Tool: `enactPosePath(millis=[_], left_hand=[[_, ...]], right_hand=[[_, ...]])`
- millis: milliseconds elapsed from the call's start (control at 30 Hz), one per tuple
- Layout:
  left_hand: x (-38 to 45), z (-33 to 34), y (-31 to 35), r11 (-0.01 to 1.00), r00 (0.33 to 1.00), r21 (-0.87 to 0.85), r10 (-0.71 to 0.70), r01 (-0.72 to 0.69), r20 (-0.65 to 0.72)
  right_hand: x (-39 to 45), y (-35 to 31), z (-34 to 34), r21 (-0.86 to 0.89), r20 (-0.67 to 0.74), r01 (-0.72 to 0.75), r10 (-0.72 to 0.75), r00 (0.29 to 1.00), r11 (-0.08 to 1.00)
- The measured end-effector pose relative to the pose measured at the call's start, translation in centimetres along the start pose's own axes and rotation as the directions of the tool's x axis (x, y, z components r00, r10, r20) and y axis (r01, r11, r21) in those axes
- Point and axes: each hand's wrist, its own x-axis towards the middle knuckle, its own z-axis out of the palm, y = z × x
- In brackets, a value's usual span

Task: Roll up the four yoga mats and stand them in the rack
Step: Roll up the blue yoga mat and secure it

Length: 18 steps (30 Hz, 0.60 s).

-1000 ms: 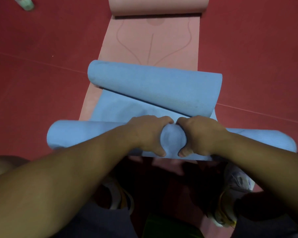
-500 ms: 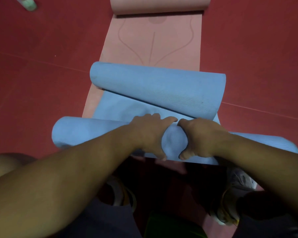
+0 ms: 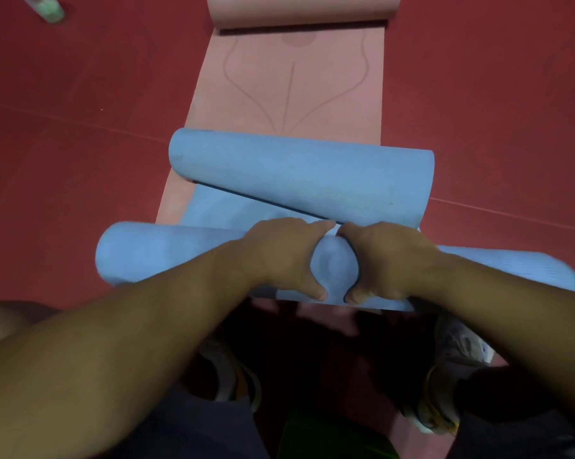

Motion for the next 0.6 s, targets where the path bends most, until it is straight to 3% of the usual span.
enactPosePath(millis=[100, 167, 267, 367, 467, 600], left_hand=[[0.1, 0.4, 0.4, 0.979, 0.995, 0.204, 0.042, -0.022, -0.094], [0.2, 0.5, 0.3, 0.972, 0.993, 0.234, 0.033, -0.005, -0.115], [0.4, 0.1, -0.6, 0.994, 0.999, 0.105, -0.017, 0.022, -0.05], [0.5, -0.1, -1.1, 1.0, 1.0, 0.004, -0.019, 0.019, 0.013], [0.5, 0.2, -1.0, 1.0, 1.0, 0.004, -0.007, 0.007, 0.007], [0.6, 0.2, -0.5, 0.977, 0.994, 0.211, -0.006, 0.029, -0.109]], right_hand=[[0.4, 0.8, -0.8, 0.16, 0.085, -0.026, 0.012, 0.996, 0.987], [0.4, 0.6, -0.1, 0.165, 0.082, -0.018, 0.004, 0.997, 0.986], [0.1, -0.2, 1.1, -0.043, -0.051, 0.01, -0.012, 0.999, 0.999], [-0.2, -0.8, 1.5, -0.174, -0.07, 0.002, -0.014, 0.997, 0.985], [0.3, -0.4, 1.1, -0.086, -0.051, -0.01, 0.006, 0.999, 0.996], [0.7, 1.1, -0.8, 0.16, 0.079, -0.033, 0.02, 0.997, 0.987]])
